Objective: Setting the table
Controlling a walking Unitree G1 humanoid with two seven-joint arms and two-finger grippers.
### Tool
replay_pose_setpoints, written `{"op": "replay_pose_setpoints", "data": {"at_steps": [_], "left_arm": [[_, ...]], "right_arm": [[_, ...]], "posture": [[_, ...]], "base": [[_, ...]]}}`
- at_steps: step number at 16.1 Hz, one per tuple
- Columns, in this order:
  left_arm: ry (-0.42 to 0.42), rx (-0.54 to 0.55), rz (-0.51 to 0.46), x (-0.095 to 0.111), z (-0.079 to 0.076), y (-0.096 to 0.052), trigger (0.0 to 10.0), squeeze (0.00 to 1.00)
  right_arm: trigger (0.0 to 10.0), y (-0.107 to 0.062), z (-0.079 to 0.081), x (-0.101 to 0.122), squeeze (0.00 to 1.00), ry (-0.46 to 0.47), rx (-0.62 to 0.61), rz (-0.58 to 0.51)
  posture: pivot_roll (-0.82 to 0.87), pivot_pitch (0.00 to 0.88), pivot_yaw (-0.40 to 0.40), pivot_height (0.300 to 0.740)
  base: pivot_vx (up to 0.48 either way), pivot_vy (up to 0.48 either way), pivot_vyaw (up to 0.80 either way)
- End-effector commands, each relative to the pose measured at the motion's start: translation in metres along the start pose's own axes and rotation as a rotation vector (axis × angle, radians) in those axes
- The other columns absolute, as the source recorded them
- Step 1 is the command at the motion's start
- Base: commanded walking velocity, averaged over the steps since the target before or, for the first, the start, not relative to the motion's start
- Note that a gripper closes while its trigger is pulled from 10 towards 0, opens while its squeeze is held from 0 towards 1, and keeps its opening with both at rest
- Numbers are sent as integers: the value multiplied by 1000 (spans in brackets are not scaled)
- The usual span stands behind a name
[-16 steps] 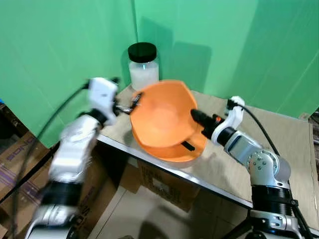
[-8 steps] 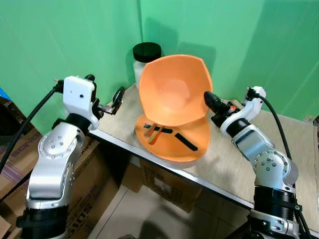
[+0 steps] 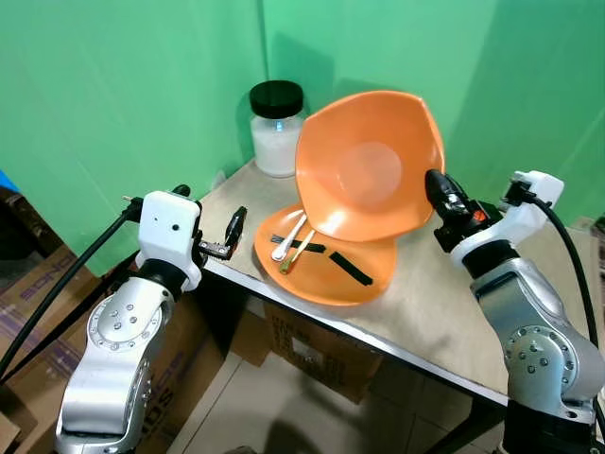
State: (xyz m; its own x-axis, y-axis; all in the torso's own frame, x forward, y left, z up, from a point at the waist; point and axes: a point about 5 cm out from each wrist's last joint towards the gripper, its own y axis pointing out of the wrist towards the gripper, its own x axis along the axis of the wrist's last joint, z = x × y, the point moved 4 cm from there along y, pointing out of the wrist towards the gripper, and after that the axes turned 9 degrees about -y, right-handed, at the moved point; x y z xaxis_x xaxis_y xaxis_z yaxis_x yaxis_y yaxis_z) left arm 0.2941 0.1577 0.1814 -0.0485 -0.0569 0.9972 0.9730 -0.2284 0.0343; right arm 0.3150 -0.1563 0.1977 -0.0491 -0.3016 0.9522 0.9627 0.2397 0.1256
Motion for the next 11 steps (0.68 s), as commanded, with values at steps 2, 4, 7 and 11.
{"op": "replay_pose_setpoints", "data": {"at_steps": [2,4,7,11], "left_arm": [[0,30,19,-2,-4,-5,10000,0],[-21,46,8,-2,-9,-6,10000,0],[-48,38,-7,1,-15,5,10000,0],[-86,120,-26,2,-5,3,10000,0]], "right_arm": [[10000,-8,15,16,0,-89,25,-71],[10000,-16,21,13,0,-114,16,-79],[10000,-19,20,18,0,-136,-8,-97],[10000,-14,22,13,0,-205,-20,-64]], "posture": [[-46,0,69,740],[-73,0,89,740],[-97,0,88,740],[-71,0,36,740]], "base": [[0,0,-478],[0,0,-800],[0,0,-800],[0,0,-800]]}}
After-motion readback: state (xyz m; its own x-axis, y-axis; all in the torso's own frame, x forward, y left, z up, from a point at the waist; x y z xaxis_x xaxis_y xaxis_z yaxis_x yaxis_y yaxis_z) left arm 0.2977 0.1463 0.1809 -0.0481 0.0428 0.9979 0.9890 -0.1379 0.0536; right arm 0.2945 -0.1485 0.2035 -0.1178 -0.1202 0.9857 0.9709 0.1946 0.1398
